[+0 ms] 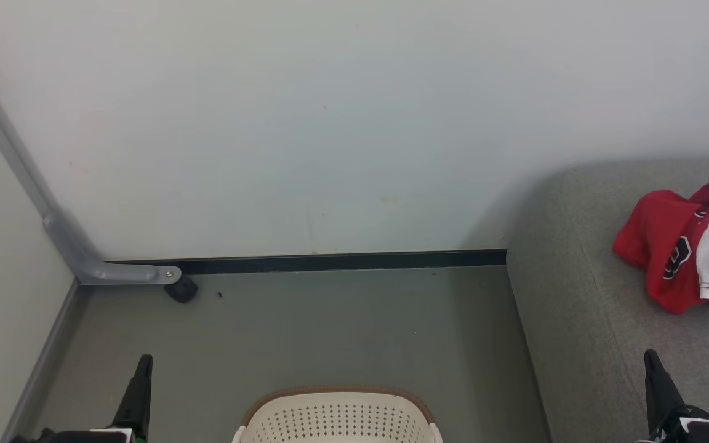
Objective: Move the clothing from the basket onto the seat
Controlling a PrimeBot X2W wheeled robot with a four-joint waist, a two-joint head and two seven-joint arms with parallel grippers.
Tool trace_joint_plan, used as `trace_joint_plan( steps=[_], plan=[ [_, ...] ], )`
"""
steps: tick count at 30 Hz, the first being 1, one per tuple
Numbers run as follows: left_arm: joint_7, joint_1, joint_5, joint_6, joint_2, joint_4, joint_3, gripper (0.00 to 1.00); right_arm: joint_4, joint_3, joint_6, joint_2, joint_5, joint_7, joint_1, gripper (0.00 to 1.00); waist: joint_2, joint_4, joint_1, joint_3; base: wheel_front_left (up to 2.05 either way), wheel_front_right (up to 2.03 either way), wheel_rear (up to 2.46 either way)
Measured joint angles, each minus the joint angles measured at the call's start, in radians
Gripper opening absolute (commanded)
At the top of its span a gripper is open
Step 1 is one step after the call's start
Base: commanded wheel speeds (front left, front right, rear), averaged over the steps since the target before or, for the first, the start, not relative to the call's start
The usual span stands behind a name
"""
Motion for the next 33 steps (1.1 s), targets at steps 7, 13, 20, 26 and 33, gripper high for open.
trace_joint_plan(
  steps=[7, 13, 20, 26, 33],
  plan=[
    [0.000, 0.000, -0.013, 0.000, 0.000, 0.000, 0.000, 0.00, 0.000, 0.000, 0.000, 0.000, 0.000, 0.000, 0.000, 0.00, 0.0000, 0.000, 0.0000, 0.000, 0.00, 0.00, 0.00],
    [0.000, 0.001, -0.014, 0.000, 0.000, 0.000, 0.000, 0.00, 0.000, 0.000, 0.000, 0.000, 0.000, 0.000, 0.000, 0.00, 0.0000, 0.000, 0.0000, 0.000, 0.00, 0.00, 0.00],
    [0.000, 0.002, -0.014, 0.000, 0.000, -0.001, 0.000, 0.00, 0.000, 0.000, 0.000, 0.000, 0.000, 0.000, 0.000, 0.00, 0.0000, 0.000, 0.0000, 0.000, 0.00, 0.00, 0.00],
    [0.000, 0.002, -0.014, 0.000, 0.000, -0.001, 0.000, 0.00, 0.000, 0.000, 0.000, 0.000, 0.000, 0.000, 0.000, 0.00, 0.0000, 0.000, 0.0000, 0.000, 0.00, 0.00, 0.00],
    [0.000, 0.003, -0.014, 0.000, 0.000, -0.001, 0.000, 0.00, 0.000, 0.000, 0.000, 0.000, 0.000, 0.000, 0.000, 0.00, 0.0000, 0.000, 0.0000, 0.000, 0.00, 0.00, 0.00]
  ],
)
